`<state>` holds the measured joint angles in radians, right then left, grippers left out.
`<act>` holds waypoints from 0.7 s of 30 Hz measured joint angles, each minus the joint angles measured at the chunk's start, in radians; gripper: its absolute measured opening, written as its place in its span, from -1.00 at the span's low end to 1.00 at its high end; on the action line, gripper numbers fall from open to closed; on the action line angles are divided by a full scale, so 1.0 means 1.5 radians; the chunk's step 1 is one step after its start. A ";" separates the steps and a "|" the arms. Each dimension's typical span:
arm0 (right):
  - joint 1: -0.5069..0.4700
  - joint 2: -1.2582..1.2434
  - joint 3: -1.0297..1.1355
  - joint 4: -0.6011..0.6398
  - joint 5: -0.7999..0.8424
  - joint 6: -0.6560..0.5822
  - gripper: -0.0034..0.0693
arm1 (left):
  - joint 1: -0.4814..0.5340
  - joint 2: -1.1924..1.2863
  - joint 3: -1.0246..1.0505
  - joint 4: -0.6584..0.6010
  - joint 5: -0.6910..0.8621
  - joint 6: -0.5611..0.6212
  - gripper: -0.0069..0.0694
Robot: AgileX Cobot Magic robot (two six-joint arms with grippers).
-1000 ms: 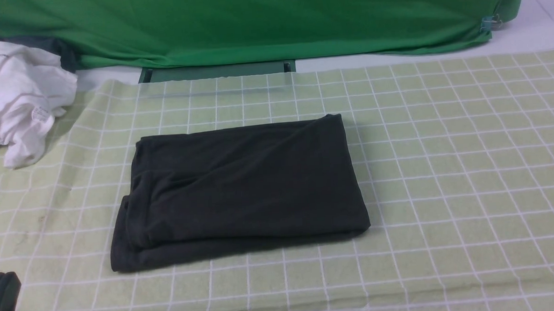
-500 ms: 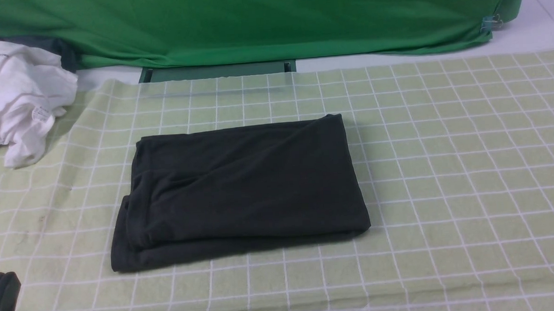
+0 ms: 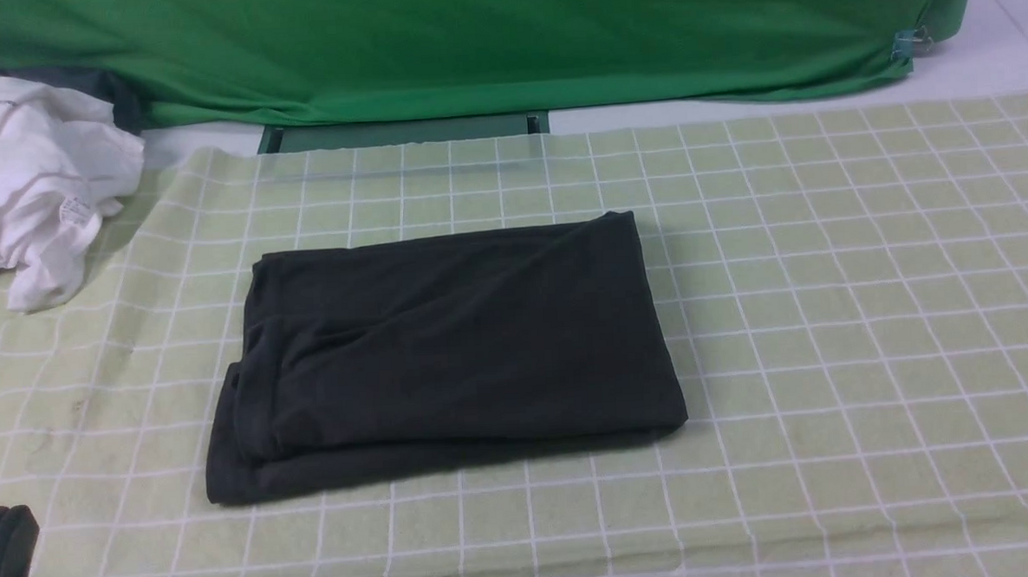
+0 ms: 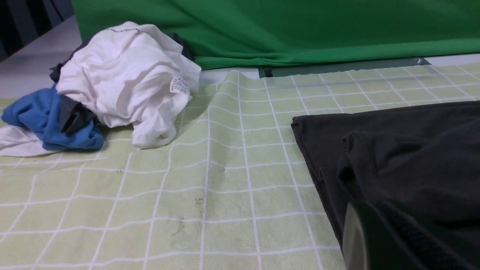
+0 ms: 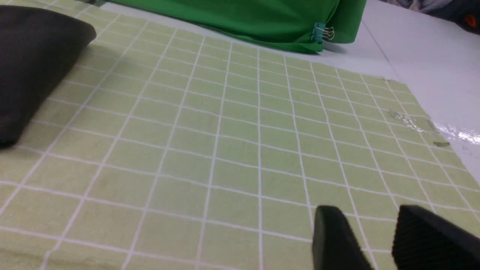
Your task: Fold a long-sleeved shirt over a green coffee tablecloth.
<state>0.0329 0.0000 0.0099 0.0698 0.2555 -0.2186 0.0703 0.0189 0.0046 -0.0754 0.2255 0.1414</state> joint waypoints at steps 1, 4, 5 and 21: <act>-0.001 0.000 0.000 0.000 0.000 0.000 -0.24 | 0.000 0.000 0.000 0.000 0.000 0.000 -0.78; -0.001 0.000 0.000 0.000 0.000 0.000 -0.24 | 0.000 0.000 0.000 0.000 0.000 0.001 -0.78; -0.001 0.000 0.000 0.000 0.000 0.000 -0.24 | 0.000 0.000 0.000 0.000 0.000 0.001 -0.78; -0.001 0.000 0.000 0.000 0.000 0.000 -0.24 | 0.000 0.000 0.000 0.000 0.000 0.007 -0.78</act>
<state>0.0318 0.0000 0.0099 0.0698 0.2555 -0.2186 0.0703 0.0189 0.0046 -0.0754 0.2255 0.1519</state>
